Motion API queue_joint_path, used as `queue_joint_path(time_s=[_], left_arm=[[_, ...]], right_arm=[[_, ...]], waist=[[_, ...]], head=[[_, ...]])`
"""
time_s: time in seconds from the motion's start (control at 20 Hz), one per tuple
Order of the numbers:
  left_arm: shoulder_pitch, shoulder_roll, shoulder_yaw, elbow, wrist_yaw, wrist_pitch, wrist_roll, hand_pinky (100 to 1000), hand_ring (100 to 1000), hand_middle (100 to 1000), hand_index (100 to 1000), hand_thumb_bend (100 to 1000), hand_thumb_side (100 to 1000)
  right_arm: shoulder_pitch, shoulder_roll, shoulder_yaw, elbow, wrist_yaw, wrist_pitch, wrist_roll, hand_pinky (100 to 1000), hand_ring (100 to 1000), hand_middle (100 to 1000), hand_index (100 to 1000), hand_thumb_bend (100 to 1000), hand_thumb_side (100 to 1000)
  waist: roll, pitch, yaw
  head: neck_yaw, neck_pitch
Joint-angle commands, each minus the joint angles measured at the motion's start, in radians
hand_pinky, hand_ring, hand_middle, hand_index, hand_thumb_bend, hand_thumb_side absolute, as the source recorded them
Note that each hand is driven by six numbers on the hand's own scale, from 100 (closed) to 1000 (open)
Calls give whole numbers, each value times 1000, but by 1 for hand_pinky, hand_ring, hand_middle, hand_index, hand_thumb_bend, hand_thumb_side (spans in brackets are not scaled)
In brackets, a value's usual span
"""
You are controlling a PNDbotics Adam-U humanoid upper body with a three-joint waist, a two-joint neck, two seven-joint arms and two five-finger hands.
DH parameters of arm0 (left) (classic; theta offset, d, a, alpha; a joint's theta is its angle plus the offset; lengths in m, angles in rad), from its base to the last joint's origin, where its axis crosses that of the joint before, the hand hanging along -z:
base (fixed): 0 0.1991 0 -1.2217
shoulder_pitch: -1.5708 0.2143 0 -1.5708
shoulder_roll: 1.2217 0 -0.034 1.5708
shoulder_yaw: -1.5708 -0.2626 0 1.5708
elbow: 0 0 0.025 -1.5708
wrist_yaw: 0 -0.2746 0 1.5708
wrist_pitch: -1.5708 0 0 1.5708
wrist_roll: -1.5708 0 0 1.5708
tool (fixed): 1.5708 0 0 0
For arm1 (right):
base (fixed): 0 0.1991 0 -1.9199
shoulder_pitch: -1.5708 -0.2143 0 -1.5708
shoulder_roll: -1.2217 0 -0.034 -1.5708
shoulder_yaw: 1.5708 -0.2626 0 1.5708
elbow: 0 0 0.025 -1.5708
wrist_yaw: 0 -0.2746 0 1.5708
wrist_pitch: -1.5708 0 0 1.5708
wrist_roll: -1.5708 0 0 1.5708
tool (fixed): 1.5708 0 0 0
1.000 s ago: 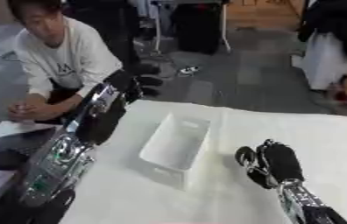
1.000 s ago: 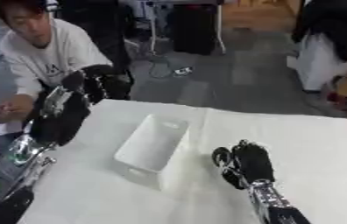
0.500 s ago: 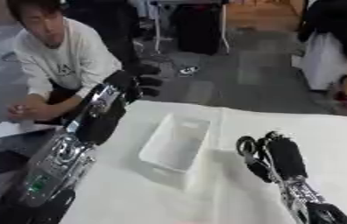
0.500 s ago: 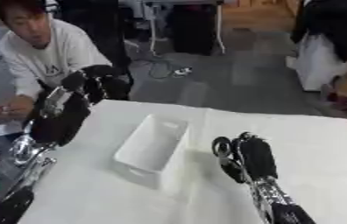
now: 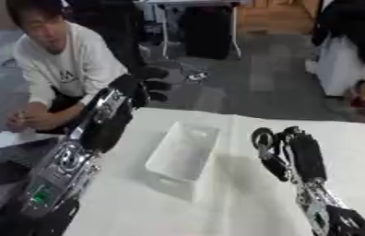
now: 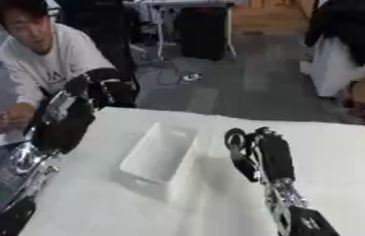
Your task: Pick up objects on the table and place them in the box.
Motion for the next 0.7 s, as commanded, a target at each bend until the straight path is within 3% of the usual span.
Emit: queue_joint_path(time_s=[0.05,0.7], left_arm=[[-31,20,10,-21,-1,-6,3,759,752,815,859,218,849],[-74,37,7,-41,1,-18,11,757,753,813,857,210,840]], right_arm=[[-36,-15,13,-39,-27,-21,-3,100,100,100,237,100,426],[-81,-23,61,-81,-64,-88,51,100,100,100,238,100,431]], waist=[[4,-17,4],[14,-22,34]], head=[[11,14],[17,30]])
